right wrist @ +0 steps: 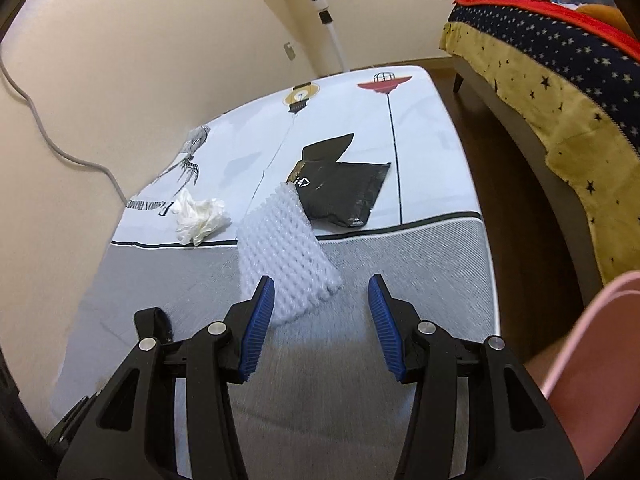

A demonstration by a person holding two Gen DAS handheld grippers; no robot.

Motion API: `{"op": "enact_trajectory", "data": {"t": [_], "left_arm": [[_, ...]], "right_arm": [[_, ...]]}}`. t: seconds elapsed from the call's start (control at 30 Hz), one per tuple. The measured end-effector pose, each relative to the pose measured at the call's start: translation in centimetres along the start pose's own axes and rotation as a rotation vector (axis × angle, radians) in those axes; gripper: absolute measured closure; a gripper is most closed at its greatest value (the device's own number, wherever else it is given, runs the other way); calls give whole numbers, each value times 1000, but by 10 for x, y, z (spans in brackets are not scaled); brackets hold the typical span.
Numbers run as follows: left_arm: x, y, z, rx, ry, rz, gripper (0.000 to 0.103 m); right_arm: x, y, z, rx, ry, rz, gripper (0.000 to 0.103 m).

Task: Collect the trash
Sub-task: 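Grasp the black elastic band with the left tool while the right tool grasps the white foam mesh, then carry the black band and white foam mesh over the wastebasket with both tools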

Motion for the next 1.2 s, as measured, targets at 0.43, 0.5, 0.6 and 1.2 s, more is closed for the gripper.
{"op": "enact_trajectory", "data": {"t": [0.43,0.5,0.6,1.2], "left_arm": [[1,1,-1,-2,10,2,79],[1,1,-3,1,10,2,79],[2,2,-7,4,16,6,79],[13,15,-63,89,61,82,79]], "right_arm": [[-12,6,-14,5,-19,-64,95],[-14,9,-25,14,-17,-69,95],[-17,14,-48,35,5,-88,95],[-24,58,-174,157,113,-131,95]]}}
Point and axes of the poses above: each gripper's, at about its wrist camera, not at the fingertips, and z roughly the way its jaws point, x to its right, y to its underside, the point moved 4 cm from there along z, roughly the way its jaws point, and after that the axes turned 6 degrees about -y, right-handed, at the moved point
